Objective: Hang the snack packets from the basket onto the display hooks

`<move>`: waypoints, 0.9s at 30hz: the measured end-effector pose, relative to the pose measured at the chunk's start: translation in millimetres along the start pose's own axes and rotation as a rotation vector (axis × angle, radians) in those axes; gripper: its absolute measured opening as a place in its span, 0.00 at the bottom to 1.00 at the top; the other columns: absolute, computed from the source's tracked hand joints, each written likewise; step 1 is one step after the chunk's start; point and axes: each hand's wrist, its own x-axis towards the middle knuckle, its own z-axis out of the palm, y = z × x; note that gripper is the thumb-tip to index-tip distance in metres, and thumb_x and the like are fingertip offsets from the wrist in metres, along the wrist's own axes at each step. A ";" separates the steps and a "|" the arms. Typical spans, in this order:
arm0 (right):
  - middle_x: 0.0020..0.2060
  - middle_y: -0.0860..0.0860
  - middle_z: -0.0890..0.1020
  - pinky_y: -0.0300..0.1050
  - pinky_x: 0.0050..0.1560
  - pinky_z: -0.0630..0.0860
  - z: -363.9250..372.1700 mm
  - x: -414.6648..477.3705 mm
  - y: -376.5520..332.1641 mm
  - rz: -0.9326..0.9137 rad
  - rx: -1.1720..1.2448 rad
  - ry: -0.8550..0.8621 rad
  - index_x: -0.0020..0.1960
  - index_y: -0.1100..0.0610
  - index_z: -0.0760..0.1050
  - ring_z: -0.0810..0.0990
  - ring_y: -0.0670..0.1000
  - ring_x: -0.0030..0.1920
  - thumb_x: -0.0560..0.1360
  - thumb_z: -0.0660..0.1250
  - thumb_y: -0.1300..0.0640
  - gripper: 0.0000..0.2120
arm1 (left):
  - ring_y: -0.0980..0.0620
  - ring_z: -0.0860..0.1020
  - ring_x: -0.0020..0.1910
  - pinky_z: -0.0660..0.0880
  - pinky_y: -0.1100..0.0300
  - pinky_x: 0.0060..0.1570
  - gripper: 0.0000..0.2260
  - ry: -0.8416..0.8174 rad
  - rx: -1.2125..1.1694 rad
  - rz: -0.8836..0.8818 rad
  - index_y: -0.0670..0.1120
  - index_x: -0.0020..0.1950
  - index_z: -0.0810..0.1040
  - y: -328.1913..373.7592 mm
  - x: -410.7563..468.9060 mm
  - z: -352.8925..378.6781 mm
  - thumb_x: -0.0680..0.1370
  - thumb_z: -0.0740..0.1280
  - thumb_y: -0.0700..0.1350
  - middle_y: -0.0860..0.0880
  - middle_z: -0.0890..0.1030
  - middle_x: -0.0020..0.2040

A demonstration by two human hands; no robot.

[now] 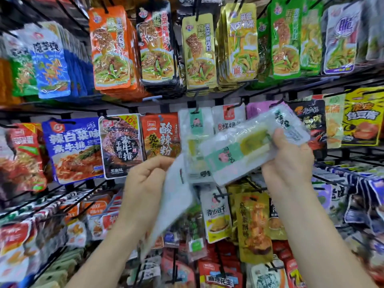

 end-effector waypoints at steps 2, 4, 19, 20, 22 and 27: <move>0.57 0.60 0.81 0.57 0.58 0.79 0.1 -4.6 0.4 0.010 0.046 0.055 0.61 0.60 0.75 0.83 0.55 0.53 0.79 0.63 0.67 0.12 | 0.60 0.78 0.37 0.73 0.60 0.39 0.14 -0.091 0.021 -0.052 0.54 0.43 0.84 0.4 -6.4 5.7 0.73 0.59 0.43 0.58 0.83 0.38; 0.56 0.60 0.82 0.57 0.57 0.79 0.4 -8.9 -0.3 0.029 0.069 0.090 0.62 0.62 0.75 0.83 0.54 0.52 0.78 0.64 0.67 0.13 | 0.66 0.77 0.39 0.72 0.70 0.41 0.10 -0.189 0.079 -0.090 0.58 0.46 0.82 2.7 -11.7 14.9 0.79 0.64 0.45 0.61 0.83 0.41; 0.60 0.35 0.74 0.29 0.56 0.68 -5.8 -48.1 -38.8 -0.389 -0.793 -0.570 0.69 0.39 0.61 0.72 0.34 0.61 0.70 0.72 0.48 0.31 | 0.57 0.73 0.32 0.70 0.58 0.35 0.11 -0.374 0.696 0.221 0.47 0.38 0.75 53.5 23.9 -9.3 0.78 0.66 0.50 0.54 0.76 0.31; 0.58 0.35 0.76 0.30 0.54 0.70 2.9 -52.7 -37.3 -0.277 -0.846 -0.763 0.69 0.35 0.59 0.74 0.33 0.59 0.68 0.71 0.44 0.34 | 0.57 0.76 0.34 0.73 0.58 0.39 0.09 -0.397 0.719 0.226 0.48 0.39 0.78 58.2 29.5 -8.4 0.77 0.68 0.49 0.54 0.79 0.33; 0.51 0.41 0.82 0.32 0.46 0.73 14.3 -55.0 -25.9 -0.196 -0.912 -0.935 0.68 0.33 0.58 0.80 0.36 0.48 0.70 0.71 0.47 0.32 | 0.56 0.77 0.36 0.75 0.58 0.41 0.05 -0.387 0.674 0.241 0.51 0.39 0.81 64.3 38.9 -6.0 0.75 0.71 0.47 0.53 0.81 0.34; 0.38 0.53 0.83 0.42 0.34 0.73 27.2 -38.3 -8.0 -0.269 -0.709 -0.762 0.53 0.40 0.68 0.79 0.60 0.38 0.74 0.71 0.61 0.19 | 0.53 0.72 0.29 0.70 0.57 0.33 0.06 -0.160 0.472 0.281 0.54 0.42 0.78 61.6 61.0 -1.7 0.74 0.73 0.44 0.45 0.79 0.35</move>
